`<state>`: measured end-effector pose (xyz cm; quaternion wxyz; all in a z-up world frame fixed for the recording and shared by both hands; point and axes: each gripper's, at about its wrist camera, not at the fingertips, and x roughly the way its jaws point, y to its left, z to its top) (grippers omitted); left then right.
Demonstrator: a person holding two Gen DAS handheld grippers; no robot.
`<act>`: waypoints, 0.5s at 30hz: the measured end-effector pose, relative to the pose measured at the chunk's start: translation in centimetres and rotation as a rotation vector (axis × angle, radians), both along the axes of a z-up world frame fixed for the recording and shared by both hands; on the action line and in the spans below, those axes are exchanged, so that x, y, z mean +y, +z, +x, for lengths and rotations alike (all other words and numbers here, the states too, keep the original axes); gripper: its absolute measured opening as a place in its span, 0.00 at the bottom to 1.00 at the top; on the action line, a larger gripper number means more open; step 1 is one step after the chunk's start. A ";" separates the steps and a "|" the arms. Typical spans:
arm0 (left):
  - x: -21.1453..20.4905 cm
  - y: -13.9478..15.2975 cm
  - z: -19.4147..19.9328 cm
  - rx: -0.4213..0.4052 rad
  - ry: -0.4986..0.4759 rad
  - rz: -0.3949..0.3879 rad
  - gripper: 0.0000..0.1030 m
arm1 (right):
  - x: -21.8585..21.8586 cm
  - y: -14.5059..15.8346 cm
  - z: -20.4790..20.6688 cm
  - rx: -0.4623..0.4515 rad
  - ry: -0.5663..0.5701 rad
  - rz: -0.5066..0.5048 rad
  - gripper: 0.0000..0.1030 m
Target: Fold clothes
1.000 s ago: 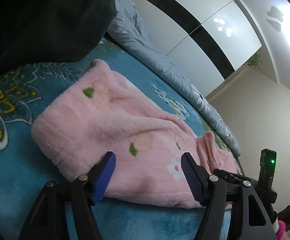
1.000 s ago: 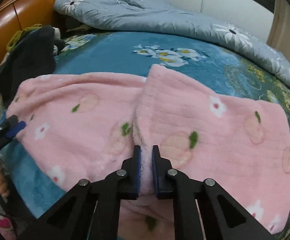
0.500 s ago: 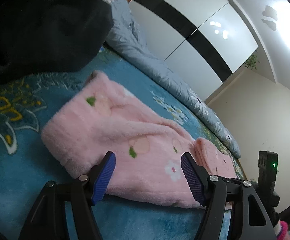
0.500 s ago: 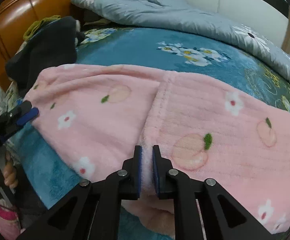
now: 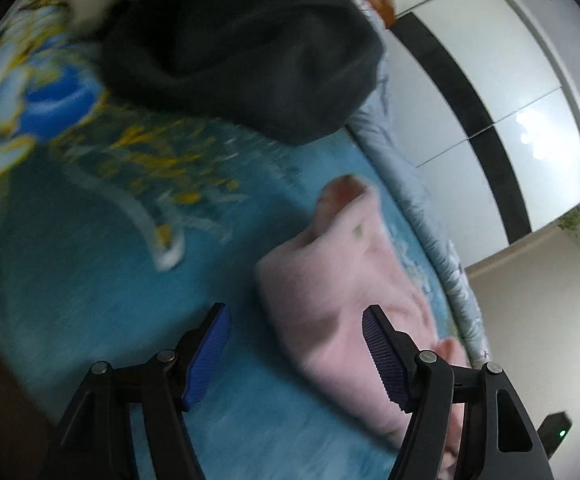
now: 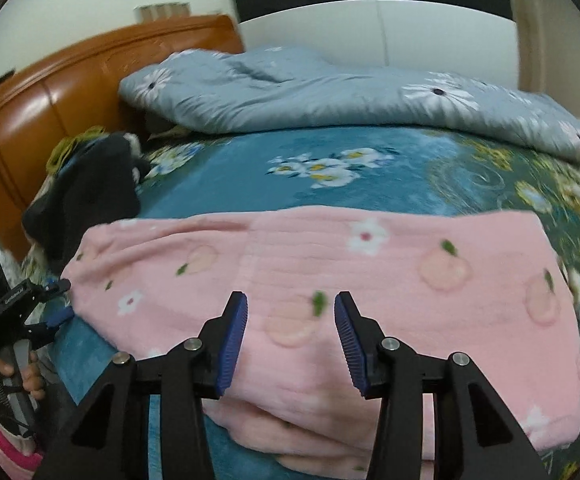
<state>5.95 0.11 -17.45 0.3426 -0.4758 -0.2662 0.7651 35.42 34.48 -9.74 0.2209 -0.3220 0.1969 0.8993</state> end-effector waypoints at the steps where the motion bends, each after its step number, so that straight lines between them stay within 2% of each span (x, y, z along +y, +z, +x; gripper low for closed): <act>1: 0.8 -0.1 -0.5 0.000 -0.027 0.013 0.70 | 0.4 -0.1 0.7 0.012 -0.017 -0.013 0.45; 3: 1.8 -0.6 -1.1 -0.020 -0.023 0.010 0.66 | 1.2 -0.1 2.2 0.039 -0.062 -0.027 0.45; 4: 2.0 -0.8 -1.1 -0.005 -0.007 0.002 0.60 | 1.5 0.1 3.2 0.060 -0.087 -0.029 0.45; 5: 2.1 -0.7 -1.0 0.019 0.002 -0.017 0.41 | 2.0 0.3 4.4 0.094 -0.111 -0.025 0.45; 6: 2.2 -0.6 -1.0 0.043 0.002 -0.038 0.32 | 2.3 0.6 5.5 0.123 -0.134 -0.018 0.45; 10: 3.3 1.5 -1.0 0.087 -0.010 -0.063 0.26 | 4.3 1.1 10.3 0.235 -0.258 -0.006 0.45; 13: 5.9 6.5 0.2 0.190 -0.057 -0.033 0.26 | 5.5 0.6 12.7 0.259 -0.323 -0.013 0.45; 15: 9.0 10.5 2.0 0.281 -0.122 -0.014 0.26 | 6.3 0.0 14.3 0.254 -0.374 -0.002 0.45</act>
